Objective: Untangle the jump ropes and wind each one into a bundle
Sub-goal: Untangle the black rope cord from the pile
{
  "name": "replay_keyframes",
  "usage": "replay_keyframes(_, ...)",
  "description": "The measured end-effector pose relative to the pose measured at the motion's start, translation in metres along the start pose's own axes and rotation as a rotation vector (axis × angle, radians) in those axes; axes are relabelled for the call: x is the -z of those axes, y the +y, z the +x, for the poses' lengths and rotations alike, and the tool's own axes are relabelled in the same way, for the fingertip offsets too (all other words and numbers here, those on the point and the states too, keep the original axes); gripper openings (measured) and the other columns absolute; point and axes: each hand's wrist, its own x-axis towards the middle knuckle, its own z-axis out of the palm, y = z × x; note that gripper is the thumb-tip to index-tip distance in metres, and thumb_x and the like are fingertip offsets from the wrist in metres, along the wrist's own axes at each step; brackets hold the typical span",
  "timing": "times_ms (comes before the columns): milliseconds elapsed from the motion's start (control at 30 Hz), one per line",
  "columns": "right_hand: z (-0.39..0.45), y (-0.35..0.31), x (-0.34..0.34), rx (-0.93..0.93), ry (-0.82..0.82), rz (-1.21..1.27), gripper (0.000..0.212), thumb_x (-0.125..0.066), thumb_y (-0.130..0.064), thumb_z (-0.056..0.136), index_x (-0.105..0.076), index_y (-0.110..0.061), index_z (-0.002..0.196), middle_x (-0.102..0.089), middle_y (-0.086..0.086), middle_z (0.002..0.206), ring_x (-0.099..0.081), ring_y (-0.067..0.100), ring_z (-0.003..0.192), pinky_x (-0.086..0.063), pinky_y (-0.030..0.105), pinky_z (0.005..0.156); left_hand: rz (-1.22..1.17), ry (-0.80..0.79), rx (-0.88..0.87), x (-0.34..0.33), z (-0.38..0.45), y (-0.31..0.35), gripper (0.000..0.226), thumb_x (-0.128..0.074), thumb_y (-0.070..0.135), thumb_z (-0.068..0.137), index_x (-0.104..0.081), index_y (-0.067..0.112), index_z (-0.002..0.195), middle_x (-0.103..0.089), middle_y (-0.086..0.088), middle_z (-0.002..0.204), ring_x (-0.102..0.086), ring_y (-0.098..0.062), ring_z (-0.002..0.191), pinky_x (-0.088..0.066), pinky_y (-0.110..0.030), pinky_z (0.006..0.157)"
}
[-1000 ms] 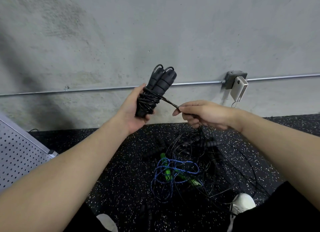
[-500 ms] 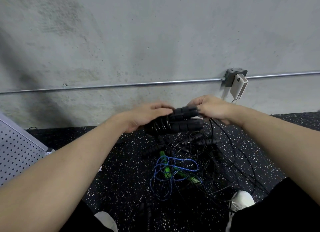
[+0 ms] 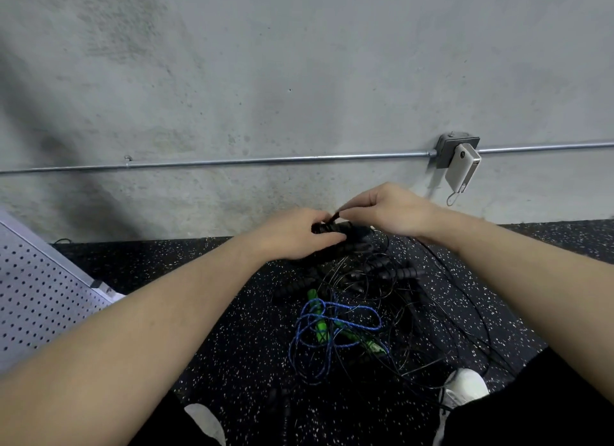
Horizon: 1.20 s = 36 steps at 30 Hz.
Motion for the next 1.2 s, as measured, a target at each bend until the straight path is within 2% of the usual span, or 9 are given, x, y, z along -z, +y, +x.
replay_keyframes(100,0.000,-0.004,-0.002,0.006,0.086,0.045,0.021,-0.057,-0.036,0.100,-0.067,-0.032,0.118,-0.063,-0.009,0.073,-0.053,-0.004,0.052,-0.035,0.010,0.046,0.044,0.100,0.086,-0.011,0.002,-0.001,0.043,-0.052,0.055,0.100,-0.055,0.022,0.127,-0.068,0.001,0.109,-0.064,-0.020,0.094,-0.053,-0.038,0.081)
replay_keyframes(200,0.001,-0.006,-0.003,-0.112,0.100,-0.018,0.033,-0.046,-0.048,0.102,-0.064,-0.022,0.108,-0.059,-0.005,0.074,-0.048,0.004,0.051,-0.033,0.019,0.044,-0.111,0.108,0.170,-0.013,0.005,-0.004,0.041,-0.050,0.050,0.103,-0.050,0.017,0.129,-0.065,0.001,0.103,-0.063,-0.019,0.086,-0.049,-0.034,0.070)
replay_keyframes(300,0.000,-0.005,-0.002,-0.162,0.025,-0.027,0.052,-0.038,-0.052,0.104,-0.072,-0.014,0.091,-0.051,0.000,0.068,-0.038,0.007,0.041,-0.032,0.020,0.042,-0.432,0.124,0.261,-0.008,0.006,-0.007,0.042,-0.047,0.047,0.105,-0.045,0.016,0.133,-0.063,0.002,0.103,-0.066,-0.014,0.077,-0.051,-0.030,0.062)
replay_keyframes(400,-0.003,-0.005,0.001,-0.178,0.029,0.186,0.047,-0.040,-0.049,0.104,-0.068,-0.017,0.085,-0.045,-0.007,0.063,-0.035,0.009,0.047,-0.030,0.021,0.044,-0.831,0.141,0.341,-0.001,0.005,-0.008,0.044,-0.048,0.045,0.106,-0.044,0.016,0.139,-0.065,-0.002,0.111,-0.069,-0.016,0.076,-0.054,-0.027,0.056)
replay_keyframes(533,-0.004,-0.003,0.003,-0.143,-0.010,0.314,0.039,-0.044,-0.048,0.103,-0.063,-0.020,0.085,-0.042,-0.012,0.057,-0.034,0.006,0.047,-0.029,0.022,0.047,-1.101,0.163,0.345,0.003,0.006,-0.004,0.037,-0.054,0.041,0.105,-0.051,0.022,0.136,-0.071,-0.006,0.110,-0.072,-0.022,0.075,-0.060,-0.039,0.066)
replay_keyframes(700,-0.005,0.005,0.007,-0.188,-0.078,0.519,0.030,-0.048,-0.043,0.104,-0.055,-0.016,0.091,-0.045,-0.007,0.061,-0.039,0.009,0.050,-0.033,0.023,0.046,-1.356,0.017,0.274,0.009,-0.001,-0.003,0.035,-0.061,0.032,0.100,-0.060,0.026,0.134,-0.073,-0.012,0.118,-0.073,-0.030,0.085,-0.059,-0.047,0.072)
replay_keyframes(833,-0.006,0.005,0.015,-0.129,-0.112,0.433,0.032,-0.048,-0.045,0.103,-0.059,-0.016,0.094,-0.036,-0.009,0.059,-0.031,0.007,0.050,-0.029,0.022,0.047,-1.454,-0.096,0.147,0.016,-0.007,0.000,0.040,-0.054,0.033,0.103,-0.058,0.018,0.140,-0.070,-0.012,0.124,-0.071,-0.030,0.099,-0.059,-0.046,0.076)
replay_keyframes(967,-0.008,0.000,0.016,-0.080,-0.120,0.387,0.033,-0.050,-0.049,0.100,-0.063,-0.020,0.089,-0.035,-0.011,0.056,-0.031,0.007,0.050,-0.030,0.021,0.049,-1.537,-0.115,0.160,0.020,-0.011,0.006,0.047,-0.046,0.038,0.104,-0.055,0.012,0.143,-0.068,-0.012,0.121,-0.070,-0.028,0.097,-0.057,-0.046,0.084)
replay_keyframes(1200,-0.013,0.002,0.011,-0.078,-0.136,0.263,0.033,-0.053,-0.048,0.100,-0.063,-0.022,0.082,-0.037,-0.012,0.053,-0.033,0.007,0.048,-0.030,0.020,0.048,-1.395,-0.027,0.313,0.008,-0.008,0.018,0.062,-0.042,0.070,0.097,-0.069,0.016,0.113,-0.070,-0.007,0.088,-0.066,-0.024,0.071,-0.052,-0.033,0.055)
